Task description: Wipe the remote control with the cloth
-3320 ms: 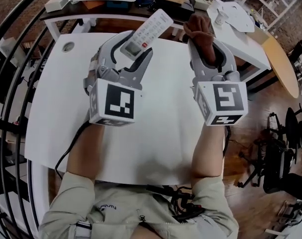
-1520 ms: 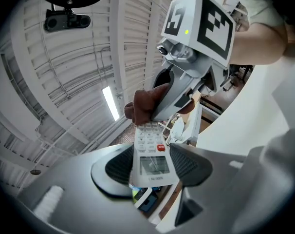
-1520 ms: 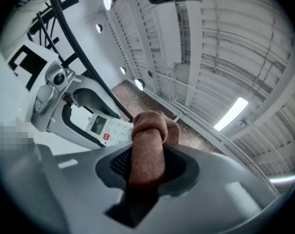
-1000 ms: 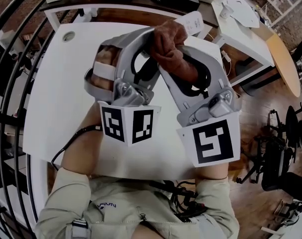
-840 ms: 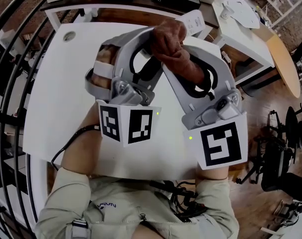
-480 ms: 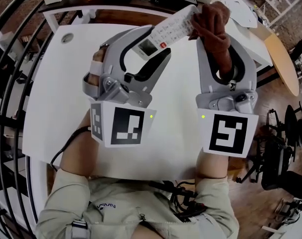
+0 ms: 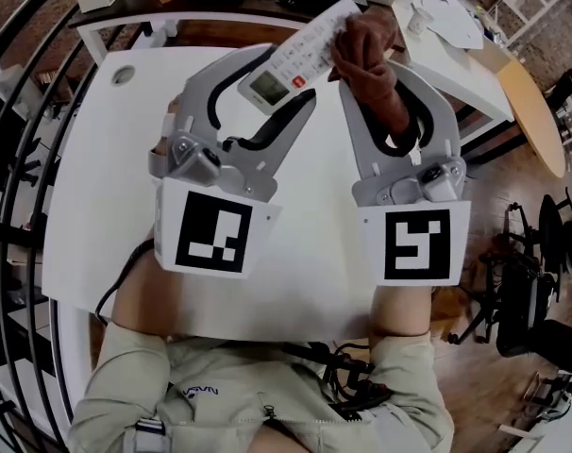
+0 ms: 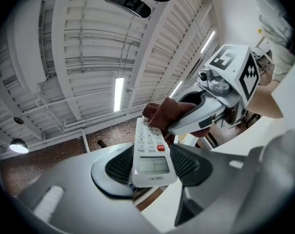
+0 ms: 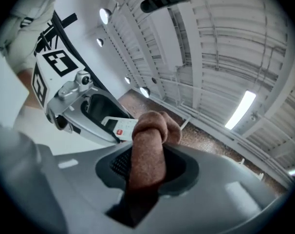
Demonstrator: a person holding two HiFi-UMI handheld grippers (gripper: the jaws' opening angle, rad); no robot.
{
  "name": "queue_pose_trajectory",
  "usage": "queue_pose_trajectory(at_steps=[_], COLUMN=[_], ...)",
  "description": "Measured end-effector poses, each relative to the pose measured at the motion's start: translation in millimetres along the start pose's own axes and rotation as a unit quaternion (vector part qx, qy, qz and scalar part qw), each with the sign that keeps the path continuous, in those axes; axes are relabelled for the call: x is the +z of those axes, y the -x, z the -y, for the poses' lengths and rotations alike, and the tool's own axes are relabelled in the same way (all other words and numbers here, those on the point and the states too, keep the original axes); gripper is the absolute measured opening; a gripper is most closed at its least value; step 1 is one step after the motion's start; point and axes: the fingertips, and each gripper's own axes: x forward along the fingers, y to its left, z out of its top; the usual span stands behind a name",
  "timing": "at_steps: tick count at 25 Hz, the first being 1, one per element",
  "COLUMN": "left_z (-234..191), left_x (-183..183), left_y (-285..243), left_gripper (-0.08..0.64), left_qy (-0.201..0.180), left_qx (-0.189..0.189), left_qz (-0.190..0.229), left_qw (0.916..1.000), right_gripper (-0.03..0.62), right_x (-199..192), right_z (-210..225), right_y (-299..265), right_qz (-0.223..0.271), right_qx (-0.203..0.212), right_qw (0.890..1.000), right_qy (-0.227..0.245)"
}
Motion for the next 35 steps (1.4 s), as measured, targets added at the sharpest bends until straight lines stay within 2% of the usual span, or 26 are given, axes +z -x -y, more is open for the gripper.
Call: queue_pose_trajectory(at_steps=[5, 12, 14, 16, 18, 19, 22, 24, 26, 30, 35], left_z=[-4, -7, -7, -8, -9, -10, -11, -9, -6, -2, -1], left_x=[-4, -9, -9, -8, -5, -4, -4, -1, 5, 16, 19], left_y=[0, -1, -2, -1, 0, 1, 3, 6, 8, 12, 12], left_gripper=[0.244, 0.244, 0.244, 0.244, 0.244, 0.244, 0.244, 0.244, 0.244, 0.244, 0.244], left_qy=[0.030, 0.074, 0.095, 0.135, 0.186, 0.207, 0.238, 0.259, 0.292, 0.355, 0.416], left_qx=[-0.008, -0.021, -0.026, -0.033, -0.046, -0.055, -0.085, -0.107, -0.130, -0.170, -0.200], left_qz=[0.004, 0.010, 0.017, 0.028, 0.039, 0.043, 0.058, 0.070, 0.083, 0.102, 0.118], left_qw=[0.9995, 0.9970, 0.9950, 0.9899, 0.9806, 0.9758, 0.9659, 0.9574, 0.9439, 0.9137, 0.8791], right_gripper=[0.114, 0.112, 0.114, 0.114, 0.114, 0.114, 0.117, 0.117, 0.117, 0.115, 0.115], right_x=[5, 9, 13, 17, 20, 23, 28, 22, 13, 5, 12], right_z=[-21, -44, -47, -46, -31, -18, 25, 44, 53, 57, 37], right_y=[-2, 3, 7, 14, 19, 21, 27, 29, 28, 25, 20], right_qz=[0.014, 0.032, 0.043, 0.055, 0.076, 0.093, 0.143, 0.147, 0.139, 0.138, 0.144], right_qx=[0.061, 0.154, 0.180, 0.197, 0.182, 0.160, 0.057, 0.001, -0.032, -0.045, -0.009], right_qw=[0.998, 0.984, 0.977, 0.972, 0.972, 0.973, 0.975, 0.977, 0.979, 0.978, 0.982], right_qy=[-0.033, -0.083, -0.102, -0.114, -0.128, -0.138, -0.159, -0.154, -0.147, -0.152, -0.124])
